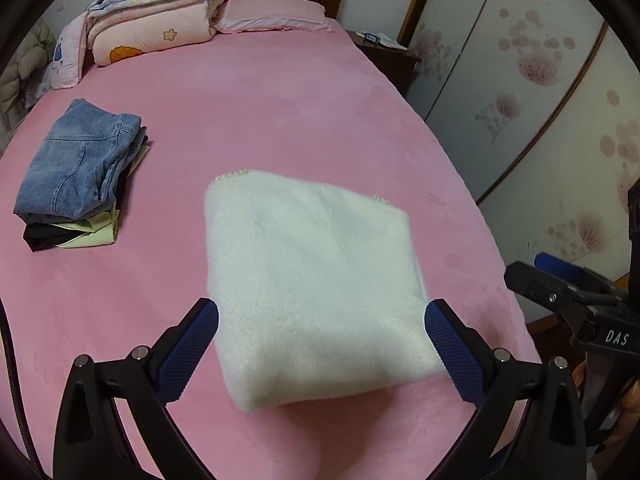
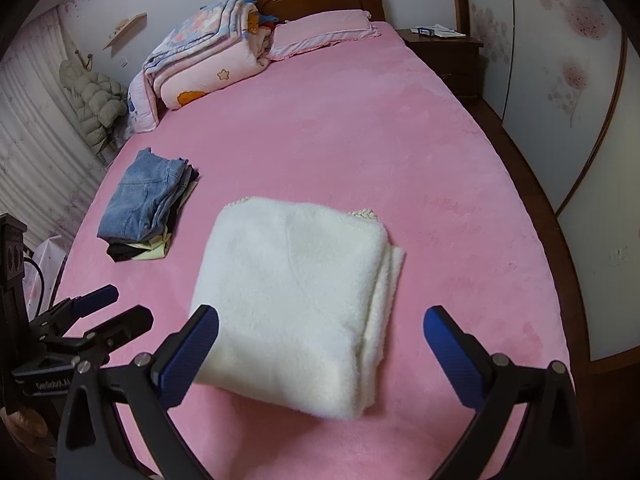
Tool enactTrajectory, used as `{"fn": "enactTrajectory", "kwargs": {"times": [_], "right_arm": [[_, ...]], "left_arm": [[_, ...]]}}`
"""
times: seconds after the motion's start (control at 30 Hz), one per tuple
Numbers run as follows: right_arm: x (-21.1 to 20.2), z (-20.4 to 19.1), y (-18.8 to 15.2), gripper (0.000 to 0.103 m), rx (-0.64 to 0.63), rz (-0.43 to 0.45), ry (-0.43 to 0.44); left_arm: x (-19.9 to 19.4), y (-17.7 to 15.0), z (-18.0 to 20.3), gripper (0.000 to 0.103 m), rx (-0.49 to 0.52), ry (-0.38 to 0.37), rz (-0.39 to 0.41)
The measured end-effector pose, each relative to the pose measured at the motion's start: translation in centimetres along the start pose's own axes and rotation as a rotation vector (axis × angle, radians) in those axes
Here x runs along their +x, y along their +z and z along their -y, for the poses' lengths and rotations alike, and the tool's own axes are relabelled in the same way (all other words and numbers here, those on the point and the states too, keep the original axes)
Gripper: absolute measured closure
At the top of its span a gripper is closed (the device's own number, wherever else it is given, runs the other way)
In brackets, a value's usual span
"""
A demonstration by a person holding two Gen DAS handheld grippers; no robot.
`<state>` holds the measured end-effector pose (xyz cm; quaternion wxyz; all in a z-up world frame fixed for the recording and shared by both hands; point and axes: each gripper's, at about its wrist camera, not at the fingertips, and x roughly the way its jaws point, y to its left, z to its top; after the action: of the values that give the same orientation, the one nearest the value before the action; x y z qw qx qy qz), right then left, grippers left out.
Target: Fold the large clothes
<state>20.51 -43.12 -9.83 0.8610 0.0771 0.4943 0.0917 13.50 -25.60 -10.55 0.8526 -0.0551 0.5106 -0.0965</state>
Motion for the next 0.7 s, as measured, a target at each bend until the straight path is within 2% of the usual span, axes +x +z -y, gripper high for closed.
{"fn": "enactTrajectory", "kwargs": {"times": [0.23,0.43,0.6,0.7], "right_arm": [[0.4,0.4,-0.6,0.000,-0.049,0.066,0.000],[2.8,1.1,-1.2,0.000,-0.035,-0.007,-0.015],[4.2,1.3,-1.8,0.000,-0.046,-0.018,-0.046],[5.3,1.7,-1.8,0.000,-0.027,-0.032,-0.061]], "left_arm": [[2.3,-1.2,-0.2,0.001,-0.047,0.007,-0.046],[4.9,-2.0,-1.3,0.001,-0.087,0.003,-0.088],[7.3,-2.2,-3.1,0.001,-0.175,-0.028,-0.124],[8.5,-2.2,-4.0,0.001,-0.190,-0.022,-0.137]]}}
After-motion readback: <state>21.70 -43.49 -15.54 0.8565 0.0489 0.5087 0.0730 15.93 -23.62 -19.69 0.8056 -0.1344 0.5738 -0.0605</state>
